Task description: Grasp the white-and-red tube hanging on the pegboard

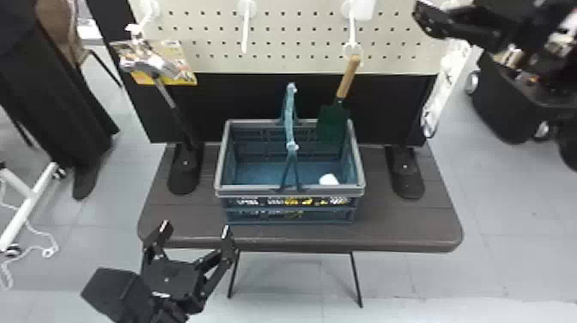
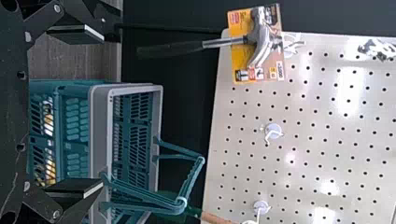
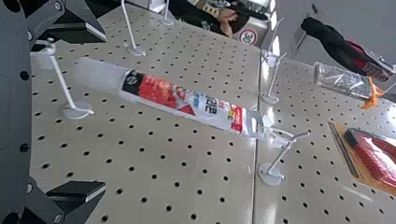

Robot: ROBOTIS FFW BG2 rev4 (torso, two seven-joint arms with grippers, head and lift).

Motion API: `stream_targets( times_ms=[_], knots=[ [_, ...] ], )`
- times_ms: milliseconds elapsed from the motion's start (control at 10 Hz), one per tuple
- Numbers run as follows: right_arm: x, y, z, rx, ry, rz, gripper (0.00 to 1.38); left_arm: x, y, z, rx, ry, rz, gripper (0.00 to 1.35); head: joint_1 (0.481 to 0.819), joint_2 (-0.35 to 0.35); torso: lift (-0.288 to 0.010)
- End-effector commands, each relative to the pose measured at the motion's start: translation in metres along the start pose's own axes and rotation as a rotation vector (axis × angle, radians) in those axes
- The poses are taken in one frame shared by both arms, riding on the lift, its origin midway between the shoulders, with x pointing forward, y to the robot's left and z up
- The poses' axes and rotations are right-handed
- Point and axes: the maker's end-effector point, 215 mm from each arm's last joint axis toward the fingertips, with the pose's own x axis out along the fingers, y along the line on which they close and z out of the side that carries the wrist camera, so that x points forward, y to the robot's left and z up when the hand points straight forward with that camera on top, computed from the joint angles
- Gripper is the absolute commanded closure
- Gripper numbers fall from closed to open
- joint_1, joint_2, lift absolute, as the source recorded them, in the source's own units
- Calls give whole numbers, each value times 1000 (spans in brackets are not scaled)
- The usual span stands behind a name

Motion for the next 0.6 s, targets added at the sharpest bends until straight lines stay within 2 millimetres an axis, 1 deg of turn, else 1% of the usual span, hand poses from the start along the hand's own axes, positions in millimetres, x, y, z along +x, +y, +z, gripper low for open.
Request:
stream_targets(
  times_ms=[0,100,200,400,500],
  knots=[
    [32,6,7,47,-26,85,176,1,-2,-1,-1,5,-3,209,819,8,-100],
    [50,15,12,76,-38,149,176,0,-1,-3,2,11,-2,209,819,8,-100],
    [65,23,12,124,-44,220,176,-1,-1,-4,2,14,-3,209,819,8,-100],
    [87,22,34,130,-48,315,176,-1,-3,-6,3,18,-9,209,819,8,-100],
    [93,19,40,150,-47,355,177,0,-5,-6,3,20,-15,209,819,8,-100]
  ],
)
